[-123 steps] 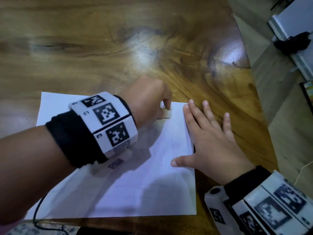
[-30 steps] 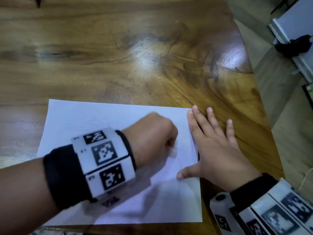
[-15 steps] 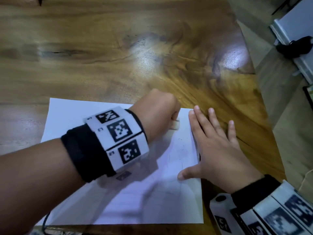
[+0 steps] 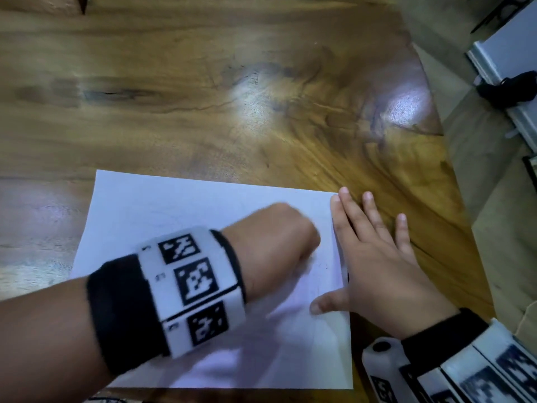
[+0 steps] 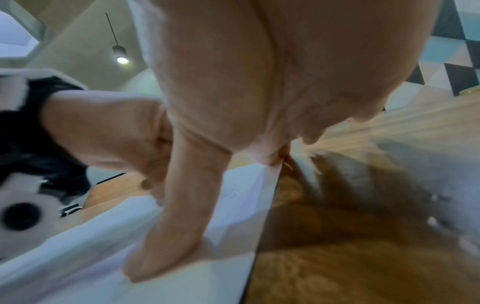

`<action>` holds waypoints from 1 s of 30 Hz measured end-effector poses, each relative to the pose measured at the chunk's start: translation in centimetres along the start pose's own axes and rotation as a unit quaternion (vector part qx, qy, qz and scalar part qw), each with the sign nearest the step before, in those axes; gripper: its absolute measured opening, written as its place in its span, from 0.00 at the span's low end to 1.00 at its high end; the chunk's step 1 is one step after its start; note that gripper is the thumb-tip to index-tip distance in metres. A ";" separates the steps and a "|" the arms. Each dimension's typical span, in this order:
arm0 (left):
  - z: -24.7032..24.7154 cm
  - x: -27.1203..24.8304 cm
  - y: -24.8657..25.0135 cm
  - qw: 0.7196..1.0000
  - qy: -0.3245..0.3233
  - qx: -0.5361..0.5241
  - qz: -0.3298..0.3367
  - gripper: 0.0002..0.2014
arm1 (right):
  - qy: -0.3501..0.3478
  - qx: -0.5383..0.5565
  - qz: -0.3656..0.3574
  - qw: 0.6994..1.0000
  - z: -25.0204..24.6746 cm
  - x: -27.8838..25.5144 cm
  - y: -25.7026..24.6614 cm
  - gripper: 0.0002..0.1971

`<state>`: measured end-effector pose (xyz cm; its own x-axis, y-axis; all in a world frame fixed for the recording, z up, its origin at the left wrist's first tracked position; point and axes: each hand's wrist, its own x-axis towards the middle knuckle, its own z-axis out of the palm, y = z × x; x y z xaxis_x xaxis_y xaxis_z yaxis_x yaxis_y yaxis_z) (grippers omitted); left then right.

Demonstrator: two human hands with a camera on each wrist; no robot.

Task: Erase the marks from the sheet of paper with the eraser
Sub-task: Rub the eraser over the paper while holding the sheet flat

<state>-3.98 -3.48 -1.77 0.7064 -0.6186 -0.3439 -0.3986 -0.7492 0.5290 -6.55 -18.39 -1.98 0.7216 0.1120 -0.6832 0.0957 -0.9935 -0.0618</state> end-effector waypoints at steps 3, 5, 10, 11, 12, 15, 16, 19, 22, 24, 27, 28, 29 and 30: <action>0.6 -1.5 -0.5 0.999 -0.035 -0.033 0.011 0.06 | 0.009 0.003 -0.002 1.000 0.1 0.0 0.1 0.73; 0.8 -1.7 -1.5 0.999 0.008 -0.032 -0.012 0.07 | 0.017 0.001 -0.005 1.000 0.2 0.1 0.2 0.73; 1.6 -2.4 -1.7 0.997 0.053 -0.034 -0.037 0.02 | 0.033 0.008 -0.047 0.998 0.2 0.2 0.2 0.71; 1.6 -2.5 -1.7 0.997 0.051 -0.033 -0.037 0.02 | 0.036 0.012 -0.070 0.997 0.2 0.2 0.1 0.69; 1.6 -2.6 -1.6 0.998 0.047 -0.030 -0.037 0.02 | 0.042 0.019 -0.091 0.995 0.2 0.2 0.0 0.67; 1.1 -2.3 -1.4 0.999 0.026 -0.011 -0.038 0.02 | 0.071 0.044 -0.110 0.990 0.2 0.5 -0.5 0.62; 0.7 -2.1 -1.4 0.999 0.016 -0.007 -0.039 0.01 | 0.080 0.049 -0.107 0.990 0.3 0.6 -0.6 0.61; -1.2 -0.6 -1.7 0.997 0.025 -0.013 -0.066 0.05 | 0.091 0.054 -0.108 0.989 0.6 0.9 -0.5 0.62; -3.1 1.5 -2.4 0.987 0.113 -0.025 -0.112 0.07 | 0.096 0.060 -0.108 0.988 0.8 1.1 -0.4 0.62; -3.4 2.5 -2.7 0.982 0.140 -0.046 -0.118 0.07 | 0.100 0.061 -0.109 0.987 0.9 1.1 -0.4 0.62; -2.6 2.6 -2.5 0.985 0.143 -0.037 -0.095 0.06 | 0.108 0.064 -0.110 0.986 1.0 1.1 -0.4 0.63; -2.2 2.2 -2.3 0.989 0.124 -0.028 -0.078 0.05 | 0.107 0.067 -0.110 0.986 0.9 1.2 -0.4 0.63; -1.8 1.8 -2.2 0.993 0.096 -0.022 -0.062 0.05 | 0.105 0.069 -0.109 0.986 0.9 1.2 -0.5 0.63; -1.6 1.5 -2.0 0.996 0.067 -0.020 -0.053 0.05 | 0.103 0.070 -0.109 0.986 0.8 1.3 -0.5 0.63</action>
<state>-1.19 -2.54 -2.12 0.8160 -0.4970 -0.2951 -0.2954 -0.7975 0.5261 -6.22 -17.73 -3.41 0.8201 0.3099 -0.4811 0.1781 -0.9372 -0.3000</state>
